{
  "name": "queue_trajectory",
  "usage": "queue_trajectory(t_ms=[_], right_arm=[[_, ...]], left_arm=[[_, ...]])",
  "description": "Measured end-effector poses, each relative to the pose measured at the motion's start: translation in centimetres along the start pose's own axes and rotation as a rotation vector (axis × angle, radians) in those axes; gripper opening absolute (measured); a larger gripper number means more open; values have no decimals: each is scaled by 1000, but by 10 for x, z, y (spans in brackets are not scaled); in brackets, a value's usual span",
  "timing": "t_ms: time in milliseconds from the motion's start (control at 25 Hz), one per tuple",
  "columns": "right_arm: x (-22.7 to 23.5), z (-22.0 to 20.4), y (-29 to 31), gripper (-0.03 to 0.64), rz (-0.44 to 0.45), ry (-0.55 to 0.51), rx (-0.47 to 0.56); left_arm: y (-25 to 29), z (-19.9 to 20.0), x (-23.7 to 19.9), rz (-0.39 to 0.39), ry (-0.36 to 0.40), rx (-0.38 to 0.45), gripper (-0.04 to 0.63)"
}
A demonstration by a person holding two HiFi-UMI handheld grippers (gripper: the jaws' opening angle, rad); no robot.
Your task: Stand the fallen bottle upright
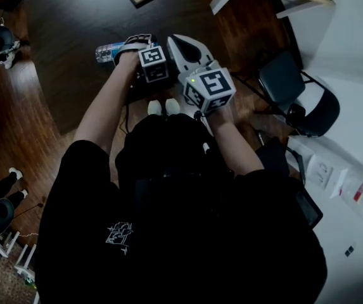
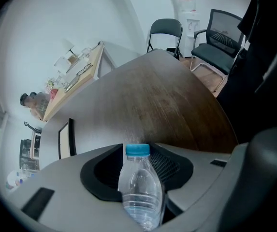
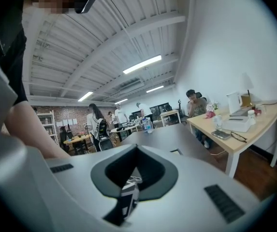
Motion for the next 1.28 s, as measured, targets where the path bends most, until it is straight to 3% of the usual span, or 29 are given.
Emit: queue_trajectory(t_ms=[240,520,920,1280], right_arm=[[3,3,5,23,-3,-1,12],[-9,10,7,23,17,-12,36],[-28,21,20,23,57,-54,51],[-41,32,23,23,79,-82,79]], left_arm=[[-8,0,-4,8,-23,20,160],[-46,-2,-12,99,-123,144,153],[-110,-26,-27,297,-385,395,150],[-167,-41,-42,430,-667,708,149]])
Point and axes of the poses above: the fingertips, and each gripper's own axes: y forward along the fingers, x to its right, z out of its top, the point moved 7 cm from there along -y, backward along the fingers, and after that the axes turned 9 degrees about -y, right-handed, at the moved point
